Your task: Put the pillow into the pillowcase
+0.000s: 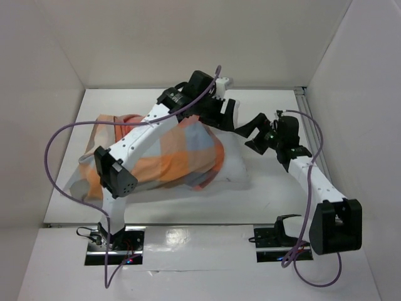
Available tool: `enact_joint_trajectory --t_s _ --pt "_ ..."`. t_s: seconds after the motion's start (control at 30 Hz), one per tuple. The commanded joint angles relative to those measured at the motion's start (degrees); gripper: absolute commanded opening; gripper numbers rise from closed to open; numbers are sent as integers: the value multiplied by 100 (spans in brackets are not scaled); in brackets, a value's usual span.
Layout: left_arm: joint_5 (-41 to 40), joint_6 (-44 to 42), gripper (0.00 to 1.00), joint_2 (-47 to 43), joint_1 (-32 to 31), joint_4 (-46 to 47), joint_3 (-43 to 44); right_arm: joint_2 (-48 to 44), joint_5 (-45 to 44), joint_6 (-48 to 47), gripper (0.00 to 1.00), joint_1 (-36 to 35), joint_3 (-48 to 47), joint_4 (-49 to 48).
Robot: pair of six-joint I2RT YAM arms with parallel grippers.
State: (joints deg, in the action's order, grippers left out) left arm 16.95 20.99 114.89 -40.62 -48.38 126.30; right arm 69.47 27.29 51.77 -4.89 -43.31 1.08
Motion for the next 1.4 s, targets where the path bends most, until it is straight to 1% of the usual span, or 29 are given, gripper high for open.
enact_joint_trajectory --t_s 0.0,0.03,0.07,0.13,0.17,0.2,0.23,0.3,0.33,0.4,0.47,0.5,0.57,0.6,0.63,0.67,0.7,0.73,0.8,0.97,1.07,1.1,1.13,1.2,1.23,1.27,1.3,1.33,1.37 --pt "-1364 -105 86 -1002 -16 -425 -359 -372 -372 -1263 99 5 -501 1644" --pt "-1674 70 86 -1186 -16 -479 -552 -373 -495 -1762 99 5 -590 1884" --pt "-1973 167 84 -1580 54 -479 -1015 -373 -557 -1967 99 5 -739 2331" --pt "-2701 387 83 -1969 124 -479 -1501 -373 -689 -2371 99 5 -793 2650" --pt "-2984 597 83 -2319 238 -479 -1947 -434 -690 -2451 99 5 -793 2739" --pt "-2987 677 83 -2322 300 -479 -2151 -435 -620 -2504 99 5 -793 2792" --pt "-3248 756 87 -2618 361 -532 -2354 -495 -550 -2557 99 5 -732 2792" --pt "-3539 993 89 -2840 598 -532 -2932 -496 -286 -2628 99 5 -653 2739" --pt "-3671 1090 92 -2919 712 -532 -3127 -496 -138 -2689 98 5 -574 2557" --pt "-3498 1161 94 -3051 1159 -349 -3479 -278 353 -2690 95 -65 -504 2363" --pt "-3059 1092 94 -3052 1380 -76 -3919 -119 819 -2611 84 -275 -310 1749" --pt "-2857 1039 89 -2921 1451 256 -4033 65 1300 -2532 79 -389 -240 1494" --pt "-2174 916 74 -2727 1452 574 -4184 250 1647 -2313 69 -792 -47 694" --pt "-1961 837 62 -2596 1452 706 -4184 329 1744 -2120 56 -951 -46 509" --pt "-1611 836 22 -2299 1452 864 -4027 478 1666 -2057 47 -1118 6 342" --pt "-1459 758 4 -2130 1373 865 -3869 549 1570 -2057 36 -1407 -54 392" --pt "-1406 696 0 -1972 1312 935 -3711 602 1212 -2057 22 -1514 -124 506" --pt "-1405 617 0 -1823 1120 936 -3283 603 1061 -2057 0 -1594 -125 585" --pt "-1483 388 0 -1427 899 936 -2789 481 858 -1917 0 -1647 -178 586" --pt "-1607 -138 0 -768 327 936 -1112 -732 -291 -1530 0 -1647 -125 700" --pt "-1904 -139 0 -714 248 874 -738 -1190 -872 -1398 0 -1542 -125 866" --pt "-2019 -139 18 -714 187 761 -738 -1190 -1135 -1398 0 -1455 -125 954" --pt "-2159 -139 29 -818 134 638 -834 -1095 -1208 -1345 0 -1393 -195 955" --pt "-2888 35 57 -1116 -15 567 -1211 -858 -1261 -1345 0 -1208 -335 1043" --pt "-3160 123 76 -1579 -260 567 -1465 -613 -1165 -1345 0 -1208 -336 1043" --pt "-3694 246 80 -1827 -410 567 -2042 -506 -1164 -1284 0 -1147 -414 982" --pt "-3890 387 81 -2074 -559 567 -2344 -418 -1103 -1231 0 -1146 -467 929" --pt "-4092 823 78 -2476 -857 471 -2625 -269 -1025 -1231 0 -1146 -468 877" --pt "-4312 1080 68 -2646 -1016 305 -3185 -207 -1024 -1170 0 -1146 -537 876"
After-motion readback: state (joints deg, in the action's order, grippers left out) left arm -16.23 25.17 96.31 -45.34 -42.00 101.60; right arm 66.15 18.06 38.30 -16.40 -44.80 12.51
